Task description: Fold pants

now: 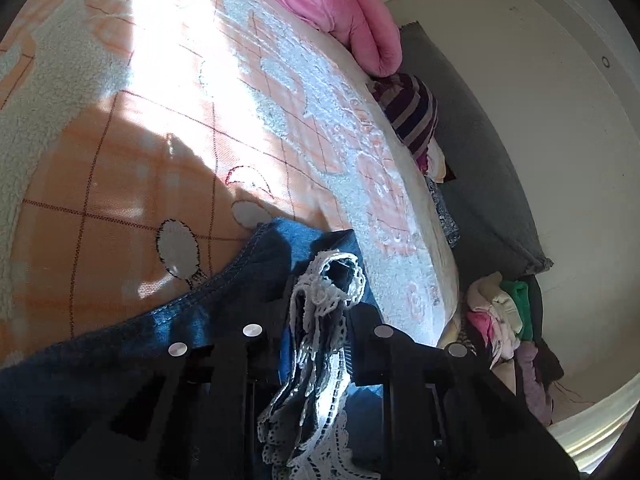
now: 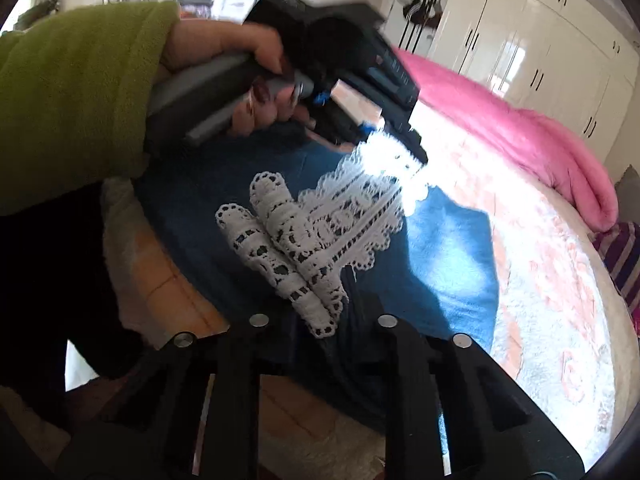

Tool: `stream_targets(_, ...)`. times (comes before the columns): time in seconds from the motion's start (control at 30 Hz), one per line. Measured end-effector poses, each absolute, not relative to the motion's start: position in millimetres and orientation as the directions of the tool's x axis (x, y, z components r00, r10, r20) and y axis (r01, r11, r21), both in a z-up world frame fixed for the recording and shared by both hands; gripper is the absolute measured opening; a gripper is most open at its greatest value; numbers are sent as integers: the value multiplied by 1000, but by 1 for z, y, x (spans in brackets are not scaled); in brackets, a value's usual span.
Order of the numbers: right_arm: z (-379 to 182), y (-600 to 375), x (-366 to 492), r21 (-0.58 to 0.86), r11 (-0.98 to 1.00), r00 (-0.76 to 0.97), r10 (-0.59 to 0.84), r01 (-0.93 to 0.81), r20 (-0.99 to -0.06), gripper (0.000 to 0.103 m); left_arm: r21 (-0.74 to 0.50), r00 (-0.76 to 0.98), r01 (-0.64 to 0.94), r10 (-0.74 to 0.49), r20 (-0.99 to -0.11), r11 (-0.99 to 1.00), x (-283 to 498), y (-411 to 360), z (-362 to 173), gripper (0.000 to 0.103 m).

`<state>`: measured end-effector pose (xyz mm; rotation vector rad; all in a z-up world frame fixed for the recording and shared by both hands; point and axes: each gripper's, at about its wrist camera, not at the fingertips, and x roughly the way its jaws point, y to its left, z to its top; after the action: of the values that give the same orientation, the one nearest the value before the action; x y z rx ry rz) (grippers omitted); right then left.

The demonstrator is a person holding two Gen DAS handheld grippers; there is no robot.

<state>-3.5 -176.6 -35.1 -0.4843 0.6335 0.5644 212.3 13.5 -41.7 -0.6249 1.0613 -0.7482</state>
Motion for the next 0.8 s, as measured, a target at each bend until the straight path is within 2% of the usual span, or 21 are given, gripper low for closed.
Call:
stream_targets(0.2,-16,-169,-4,-261,718,687,397,-646,-608,10,-721,371,314,-779,-506,618,205,31,-18,19)
stream_targets(0.37,-50,-153,2,-331,655,644,316,-680,-697,11,-652,339,237,-690,-639,720,212,33,-43,19)
stream_targets(0.43,-48,-150,-2,-355,635,651,319,-686,-689,12,-639,331,213,-670,-664,739,213,36,-50,23)
stream_targets(0.5,-43,-157,-3,-301,653,630,350,-694,-693,14,-641,337,209,-670,-662,739,214,40,-49,25)
stream_targets(0.53,-42,-163,-1,-279,661,620,359,-697,-698,14,-639,343,210,-668,-660,740,215,40,-48,30)
stream_targets(0.57,-45,-164,-2,-256,666,608,368,-700,-703,15,-630,352,216,-661,-662,746,215,40,-45,40)
stream_targets(0.63,-43,-172,-4,-234,667,596,385,-707,-704,16,-614,365,220,-648,-669,758,213,40,-42,48)
stream_targets(0.73,-39,-185,-22,-152,669,553,440,-728,-708,24,-572,407,225,-609,-680,789,207,44,-31,48)
stream_targets(0.8,-35,-197,-21,-47,671,502,504,-740,-703,32,-528,449,223,-567,-691,820,200,46,-21,51)
